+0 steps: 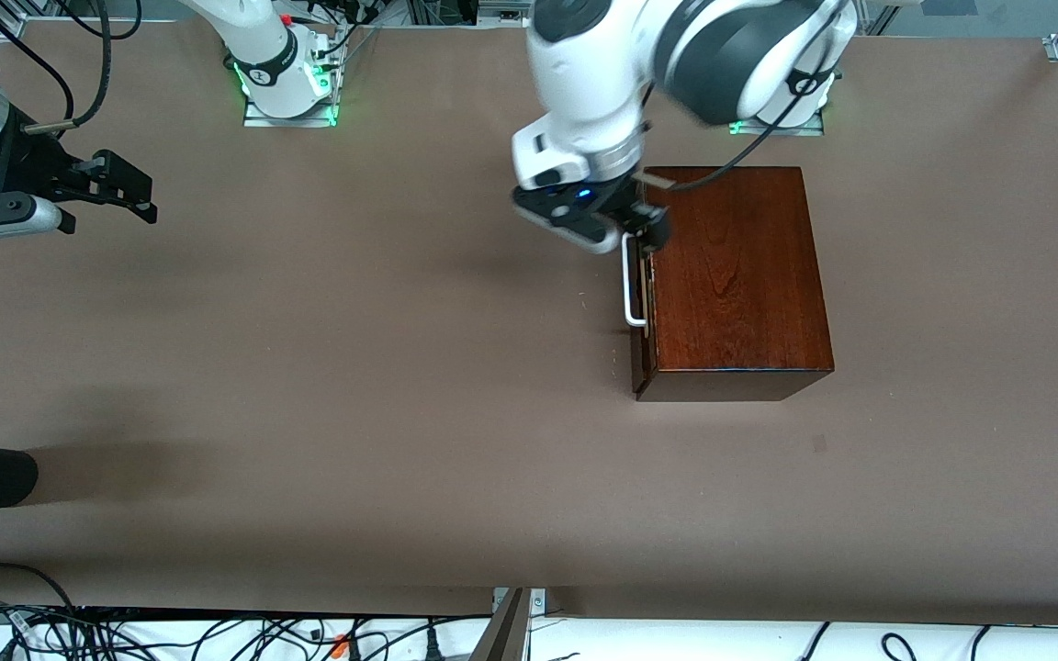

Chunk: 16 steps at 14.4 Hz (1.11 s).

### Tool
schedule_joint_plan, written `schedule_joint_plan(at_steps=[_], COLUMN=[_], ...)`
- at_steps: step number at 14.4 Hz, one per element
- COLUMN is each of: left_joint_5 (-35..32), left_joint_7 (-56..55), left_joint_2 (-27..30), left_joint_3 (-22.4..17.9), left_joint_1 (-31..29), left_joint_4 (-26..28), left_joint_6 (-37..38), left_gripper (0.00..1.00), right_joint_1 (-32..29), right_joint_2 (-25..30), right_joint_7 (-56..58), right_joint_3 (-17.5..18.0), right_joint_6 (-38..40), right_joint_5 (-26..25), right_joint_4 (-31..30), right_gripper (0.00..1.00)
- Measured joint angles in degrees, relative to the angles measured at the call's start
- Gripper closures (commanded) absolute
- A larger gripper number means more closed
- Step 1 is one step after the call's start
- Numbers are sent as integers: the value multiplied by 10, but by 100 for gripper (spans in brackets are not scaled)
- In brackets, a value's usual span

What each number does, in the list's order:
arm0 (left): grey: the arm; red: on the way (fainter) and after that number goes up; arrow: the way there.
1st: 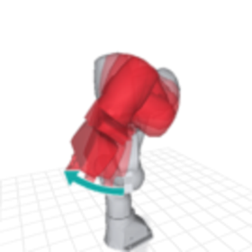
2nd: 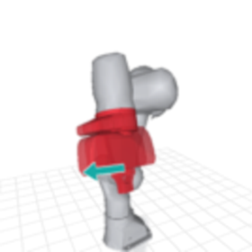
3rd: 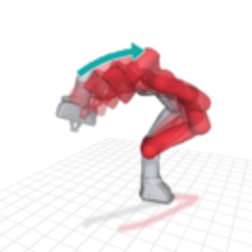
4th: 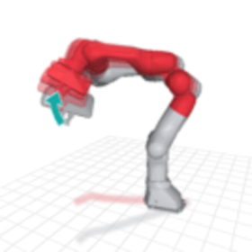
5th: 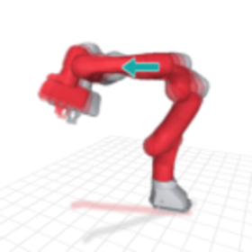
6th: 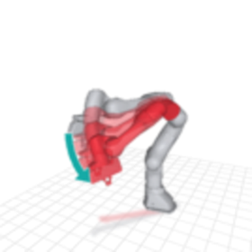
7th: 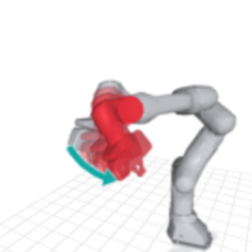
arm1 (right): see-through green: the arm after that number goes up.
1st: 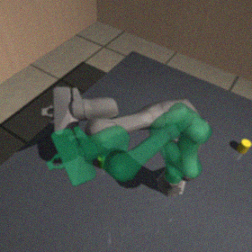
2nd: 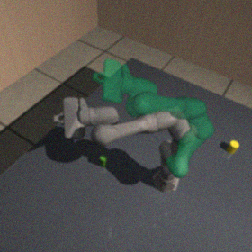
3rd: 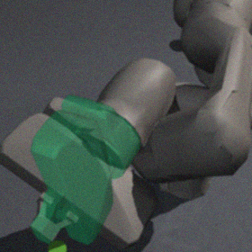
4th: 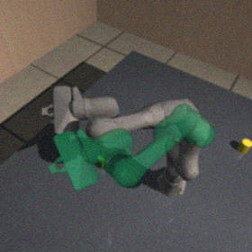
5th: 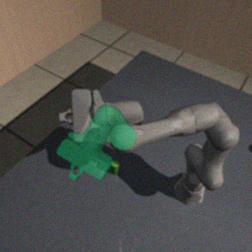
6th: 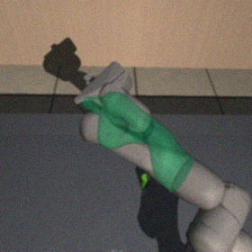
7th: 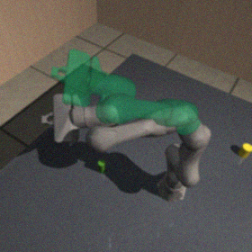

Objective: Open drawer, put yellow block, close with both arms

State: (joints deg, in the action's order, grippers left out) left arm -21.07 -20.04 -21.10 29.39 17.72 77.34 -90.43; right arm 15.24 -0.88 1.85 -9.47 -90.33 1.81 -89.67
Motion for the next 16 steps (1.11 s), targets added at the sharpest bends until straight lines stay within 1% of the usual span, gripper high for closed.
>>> schedule_joint_plan(at_steps=[2, 5, 6, 7, 10, 11, 13, 16], left_joint_5=[38, 80, 105, 128, 161, 169, 177, 188], left_joint_7=[-13, -14, -17, -21, -22, -22, -10, 54], left_joint_2=[33, 67, 75, 84, 114, 123, 140, 162], left_joint_3=[-2, -5, -9, -23, -109, -132, -163, -209], left_joint_1=[-56, -141, -160, -169, -146, -139, -136, -132], left_joint_4=[-7, -11, -11, -11, -4, 2, 19, 50], left_joint_6=[24, 43, 55, 70, 93, 95, 95, 82], left_gripper=[0, 0, 0, 0, 0, 0, 0, 0], right_joint_1=[0, 0, 0, 0, 0, 0, 0, 0], right_joint_2=[0, 0, 0, 0, 0, 0, 0, 0], right_joint_7=[0, 0, 0, 0, 0, 0, 0, 0], right_joint_3=[0, 0, 0, 0, 0, 0, 0, 0], right_joint_6=[0, 0, 0, 0, 0, 0, 0, 0], right_joint_5=[0, 0, 0, 0, 0, 0, 0, 0], right_joint_4=[0, 0, 0, 0, 0, 0, 0, 0], right_gripper=[0, 0, 0, 0, 0, 0, 0, 0])
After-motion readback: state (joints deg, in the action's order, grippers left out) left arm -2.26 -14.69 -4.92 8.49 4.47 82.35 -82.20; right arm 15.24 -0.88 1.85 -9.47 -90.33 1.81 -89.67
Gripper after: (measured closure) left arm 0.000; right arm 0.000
